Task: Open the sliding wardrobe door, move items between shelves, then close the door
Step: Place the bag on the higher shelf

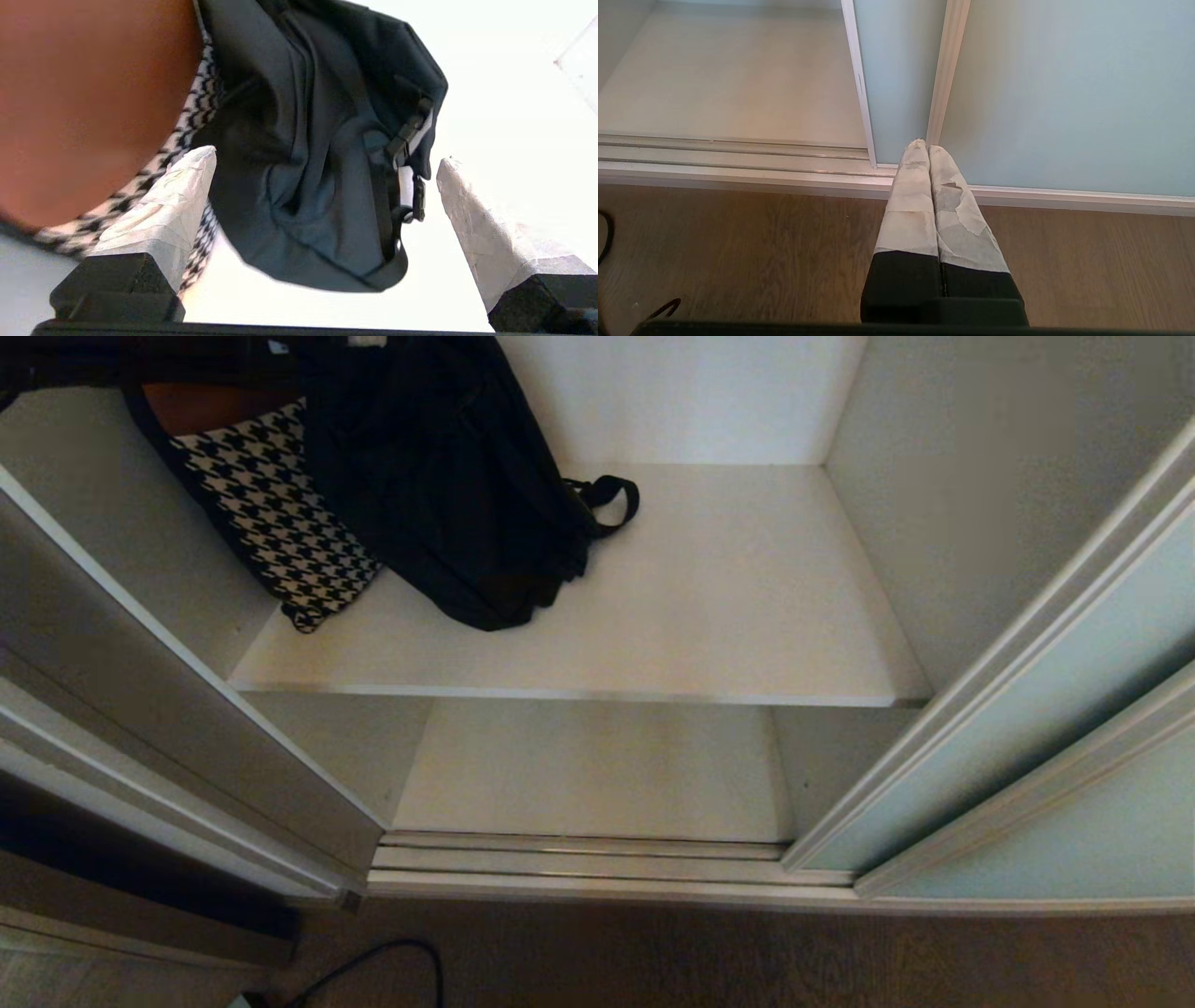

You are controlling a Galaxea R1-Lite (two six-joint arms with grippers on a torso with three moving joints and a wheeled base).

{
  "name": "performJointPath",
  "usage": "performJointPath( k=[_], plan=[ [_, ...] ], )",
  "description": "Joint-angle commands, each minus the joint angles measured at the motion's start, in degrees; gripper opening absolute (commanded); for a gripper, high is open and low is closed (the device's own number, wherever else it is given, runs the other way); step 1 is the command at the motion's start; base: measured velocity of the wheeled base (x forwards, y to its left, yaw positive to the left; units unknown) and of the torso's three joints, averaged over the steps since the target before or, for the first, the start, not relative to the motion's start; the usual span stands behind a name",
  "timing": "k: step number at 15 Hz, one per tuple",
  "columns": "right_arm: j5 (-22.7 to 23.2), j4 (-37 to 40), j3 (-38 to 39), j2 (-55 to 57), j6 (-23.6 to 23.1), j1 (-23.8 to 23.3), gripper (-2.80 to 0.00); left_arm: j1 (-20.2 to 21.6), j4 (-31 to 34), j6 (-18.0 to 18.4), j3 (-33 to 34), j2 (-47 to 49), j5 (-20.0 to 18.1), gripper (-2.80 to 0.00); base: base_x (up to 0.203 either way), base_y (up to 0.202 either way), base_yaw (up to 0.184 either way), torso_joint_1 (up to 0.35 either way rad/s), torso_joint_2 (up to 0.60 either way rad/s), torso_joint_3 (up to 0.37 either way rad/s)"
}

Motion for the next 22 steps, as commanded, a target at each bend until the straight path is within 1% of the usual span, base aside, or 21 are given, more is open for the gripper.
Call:
performJointPath(
  k=[1, 3, 4, 5, 8, 10, 11, 12, 15, 16, 18, 19, 21, 22],
  plan=[
    [0.0, 0.0, 0.1, 0.0, 0.0, 0.0, -2.80, 0.1, 0.5, -0.1, 1.0, -4.2, 0.1, 0.00, 0.000, 0.000, 0.000, 0.000, 0.00, 0.000],
    [0.0, 0.0, 0.1, 0.0, 0.0, 0.0, -2.80, 0.1, 4.2, -0.2, 0.7, -5.9, 0.2, 0.00, 0.000, 0.000, 0.000, 0.000, 0.00, 0.000],
    [0.0, 0.0, 0.1, 0.0, 0.0, 0.0, -2.80, 0.1, 5.6, -0.3, 0.8, -7.2, 0.1, -2.80, 0.000, 0.000, 0.000, 0.000, 0.00, 0.000],
    [0.0, 0.0, 0.1, 0.0, 0.0, 0.0, -2.80, 0.1, 6.8, -1.1, 0.8, -8.3, -0.1, -2.80, 0.000, 0.000, 0.000, 0.000, 0.00, 0.000],
    [0.0, 0.0, 0.1, 0.0, 0.0, 0.0, -2.80, 0.0, 8.3, -0.9, 3.3, -13.3, -0.6, -2.80, 0.000, 0.000, 0.000, 0.000, 0.00, 0.000],
    [0.0, 0.0, 0.0, 0.0, 0.0, 0.0, -2.80, 0.1, 9.3, -0.7, 4.0, -16.5, -3.8, -2.80, 0.000, 0.000, 0.000, 0.000, 0.00, 0.000],
    [0.0, 0.0, 0.0, 0.0, 0.0, 0.0, -2.80, 0.2, 10.2, -0.5, 4.1, -17.7, -4.8, -2.80, 0.000, 0.000, 0.000, 0.000, 0.00, 0.000],
    [0.0, 0.0, 0.0, 0.0, 0.0, 0.0, -2.80, 0.5, 11.9, -0.4, 4.6, -19.2, -4.9, -2.80, 0.000, 0.000, 0.000, 0.000, 0.00, 0.000],
    [0.0, 0.0, 0.0, 0.0, 0.0, 0.0, -2.80, 4.5, 19.2, -0.3, 7.9, -24.3, -5.2, -2.80, 0.000, 0.000, 0.000, 0.000, 0.00, 0.000],
    [0.0, 0.0, 0.0, 0.0, 0.0, 0.0, -2.80, 6.1, 19.9, -0.4, 9.1, -26.1, -5.2, -2.80, 0.000, 0.000, 0.000, 0.000, 0.00, 0.000],
    [0.0, 0.0, 0.1, 0.0, 0.0, 0.0, -2.80, 10.1, 20.4, -0.8, 13.4, -30.7, -5.2, -2.80, 0.000, 0.000, 0.000, 0.000, 0.00, 0.000],
    [0.0, 0.0, 0.1, 0.0, 0.0, 0.0, -2.80, 11.3, 20.4, -0.9, 15.6, -33.0, -5.3, -2.80, 0.000, 0.000, 0.000, 0.000, 0.00, 0.000],
    [0.0, 0.0, 0.0, 0.0, 0.0, 0.0, -2.80, 12.5, 20.5, -0.8, 20.0, -38.6, -5.4, -2.80, 0.000, 0.000, 0.000, 0.000, 0.00, 0.000],
    [0.0, 0.0, 0.1, 0.0, 0.0, 0.0, -2.80, 12.9, 20.6, -1.0, 21.0, -41.1, -5.7, -2.80, -0.060, 0.000, 0.007, 0.002, 0.01, 0.002]
  ],
)
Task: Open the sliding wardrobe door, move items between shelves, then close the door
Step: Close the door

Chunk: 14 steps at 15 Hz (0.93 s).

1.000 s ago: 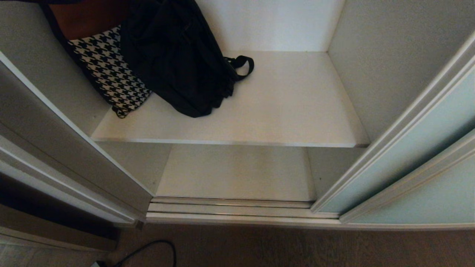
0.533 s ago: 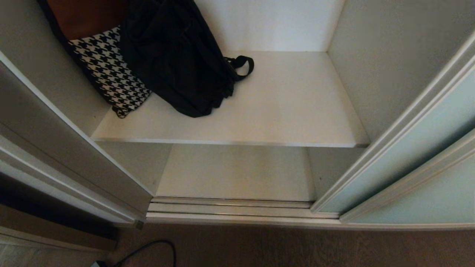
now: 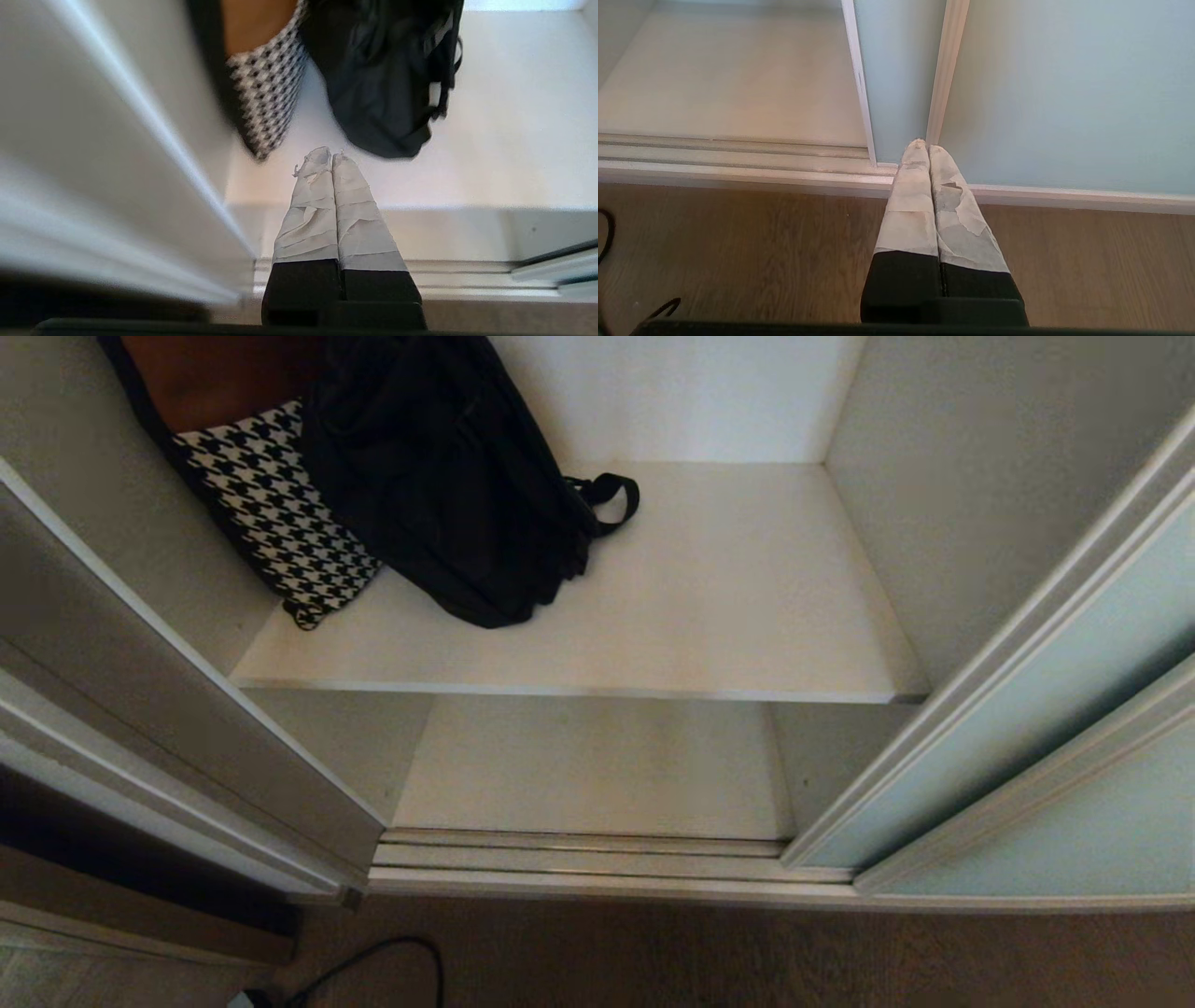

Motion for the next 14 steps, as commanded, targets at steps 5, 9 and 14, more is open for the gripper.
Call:
performJointPath(
  k=[5, 9, 14],
  plan=[
    [0.0, 0.0, 0.0, 0.0, 0.0, 0.0, -2.80, 2.0, 5.8, -0.4, 8.0, -18.5, -4.2, -2.80, -0.092, 0.000, 0.000, -0.001, 0.00, 0.002],
    [0.0, 0.0, 0.0, 0.0, 0.0, 0.0, -2.80, 4.2, 9.0, -0.6, 16.0, -27.5, -4.5, -2.80, 0.000, 0.000, 0.000, 0.000, 0.00, 0.000],
    [0.0, 0.0, 0.0, 0.0, 0.0, 0.0, -2.80, 4.9, 14.1, -0.3, 33.5, -44.6, -5.0, -2.80, 0.000, 0.000, 0.000, 0.000, 0.00, 0.000]
  ],
)
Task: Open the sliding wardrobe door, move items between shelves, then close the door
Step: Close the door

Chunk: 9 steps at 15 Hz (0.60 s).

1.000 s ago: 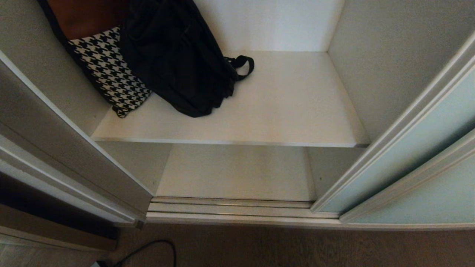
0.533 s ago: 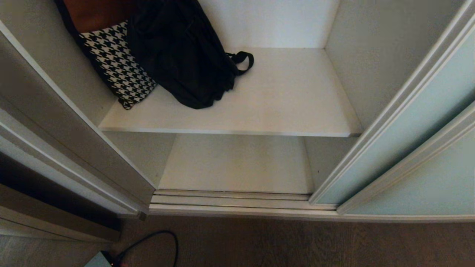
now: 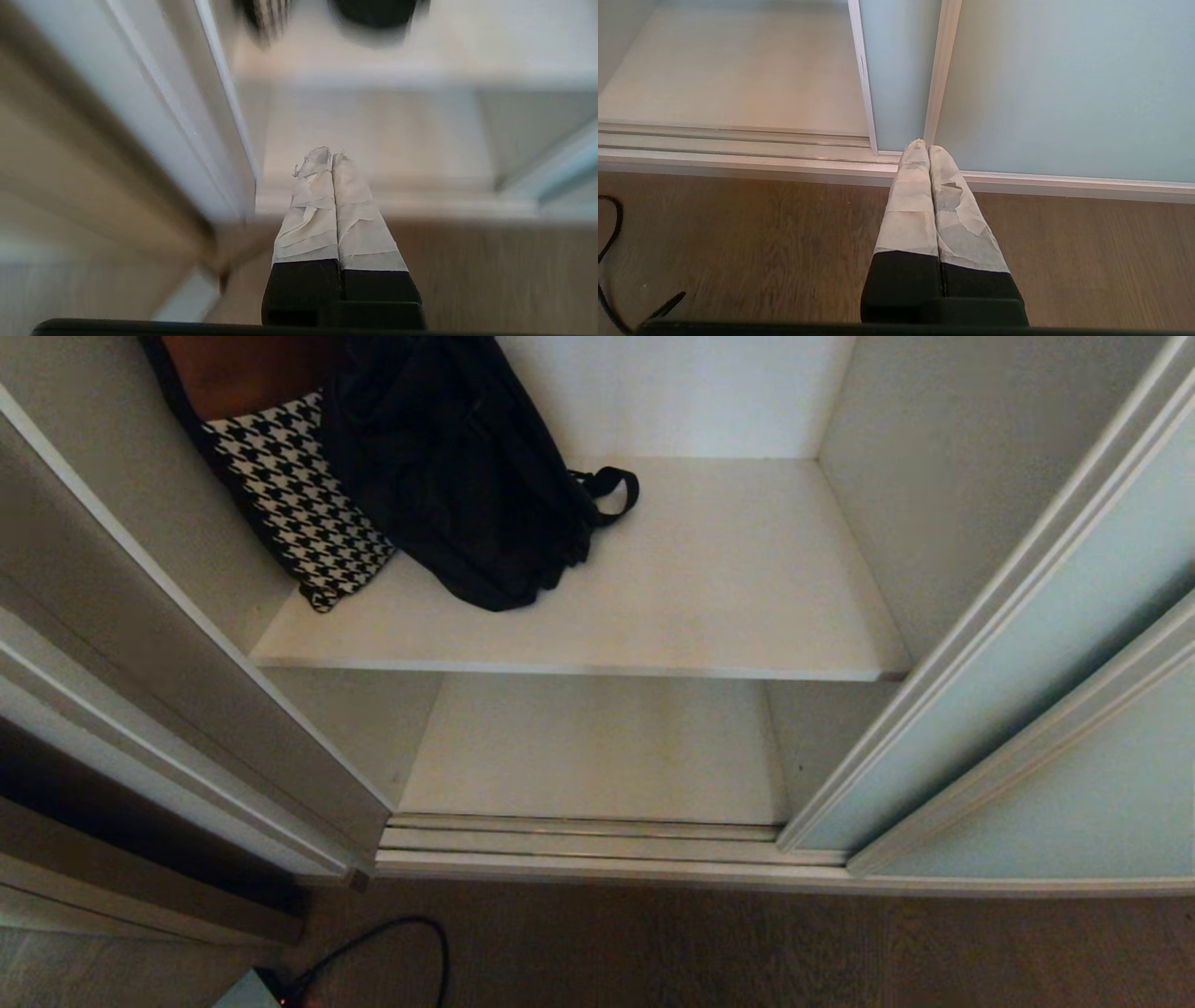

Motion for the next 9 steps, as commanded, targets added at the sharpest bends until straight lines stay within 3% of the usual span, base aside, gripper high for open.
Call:
performJointPath(
  k=[1, 4, 9],
  plan=[
    [0.0, 0.0, 0.0, 0.0, 0.0, 0.0, -2.80, -0.4, 4.5, -0.1, 8.2, -10.2, 0.2, -2.80, 0.000, 0.000, 0.000, 0.000, 0.00, 0.000],
    [0.0, 0.0, 0.0, 0.0, 0.0, 0.0, -2.80, -1.1, 0.5, 2.3, 23.9, -17.2, 0.1, -2.80, 0.000, 0.000, 0.000, 0.000, 0.00, 0.000],
    [0.0, 0.0, 0.0, 0.0, 0.0, 0.0, -2.80, -1.3, -19.4, 2.3, 43.9, -19.7, -2.2, -2.80, 0.000, 0.000, 0.000, 0.000, 0.00, 0.000]
  ],
)
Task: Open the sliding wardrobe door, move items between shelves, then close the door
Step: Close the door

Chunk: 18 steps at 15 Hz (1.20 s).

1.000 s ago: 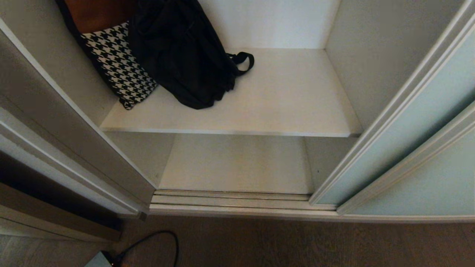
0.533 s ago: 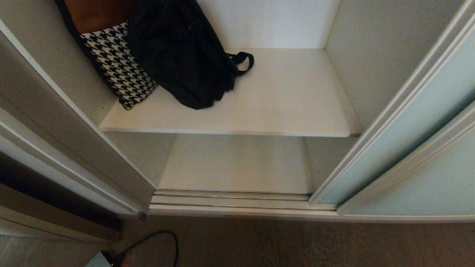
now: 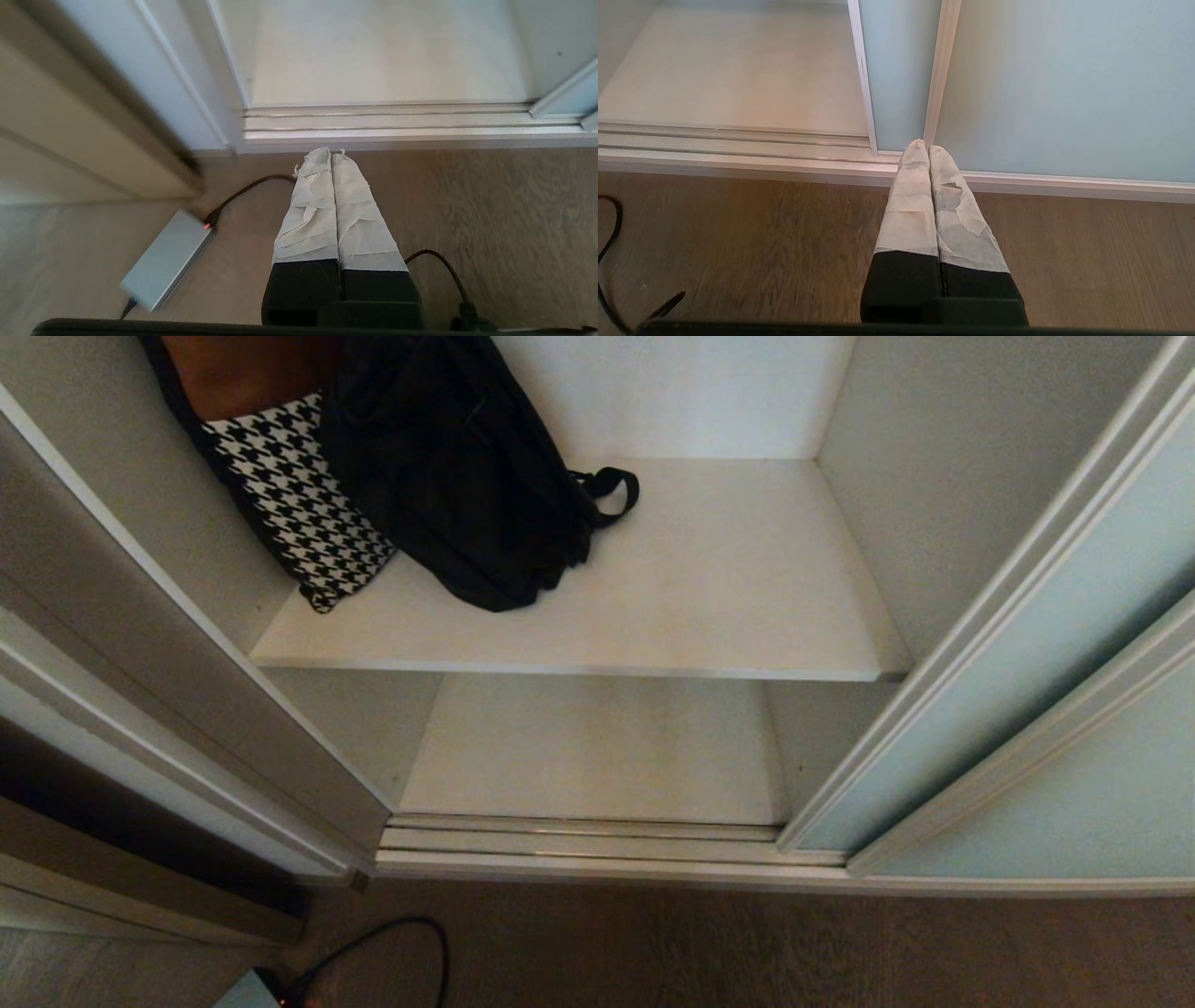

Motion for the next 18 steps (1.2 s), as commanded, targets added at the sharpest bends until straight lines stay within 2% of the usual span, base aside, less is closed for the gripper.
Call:
performJointPath(
  k=[1, 3, 4, 6, 9, 12, 13, 14, 16, 17, 18],
  plan=[
    [0.0, 0.0, 0.1, 0.0, 0.0, 0.0, -2.80, 0.0, -11.4, 1.0, 10.5, -1.2, -1.5, -2.80, 0.000, 0.000, 0.000, 0.000, 0.00, 0.000],
    [0.0, 0.0, 0.0, 0.0, 0.0, 0.0, -2.80, 0.0, -25.2, 2.5, 18.1, -1.3, -3.1, -2.80, 0.000, 0.000, 0.000, 0.000, 0.00, 0.000],
    [0.0, 0.0, 0.0, 0.0, 0.0, 0.0, -2.80, 0.0, -26.7, 2.8, 18.6, -1.3, -3.7, -2.80, 0.000, 0.000, 0.000, 0.000, 0.00, 0.000],
    [0.0, 0.0, 0.1, 0.0, 0.0, 0.0, -2.80, 0.0, -25.2, 2.7, 18.4, -1.3, -4.4, -2.80, 0.000, 0.000, 0.000, 0.000, 0.00, 0.000],
    [0.0, 0.0, 0.0, 0.0, 0.0, 0.0, -2.80, 0.0, -25.6, -3.0, 18.5, -1.3, -5.8, -2.80, 0.000, 0.000, 0.000, 0.000, 0.00, 0.000],
    [0.0, 0.0, 0.0, 0.0, 0.0, 0.0, -2.80, 0.0, -19.3, -15.1, 16.8, -1.3, -8.2, -2.80, 0.000, 0.000, 0.000, 0.000, 0.00, 0.000],
    [0.0, 0.0, 0.0, 0.0, 0.0, 0.0, -2.80, 0.0, -19.2, -14.8, 16.6, -1.3, -8.4, -2.80, 0.000, 0.000, 0.000, 0.000, 0.00, 0.000],
    [0.0, 0.0, 0.0, 0.0, 0.0, 0.0, -2.80, 0.0, -20.8, -9.8, 17.0, -1.3, -8.4, -2.80, 0.000, 0.000, 0.000, 0.000, 0.00, 0.000],
    [0.0, 0.0, 0.0, 0.0, 0.0, 0.0, -2.80, 0.0, -23.2, 4.4, 17.7, -1.3, -8.3, -2.80, 0.000, 0.000, 0.000, 0.000, 0.00, 0.000],
    [0.0, 0.0, 0.1, 0.0, 0.0, 0.0, -2.80, 0.0, -23.6, 8.7, 17.8, -1.3, -8.2, -2.80, 0.000, 0.000, 0.000, 0.000, 0.00, 0.000],
    [0.0, 0.0, 0.1, 0.0, 0.0, 0.0, -2.80, 0.0, -23.3, 9.8, 17.8, -1.3, -7.1, -2.80, 0.000, 0.000, 0.000, 0.000, 0.00, 0.000]
  ],
)
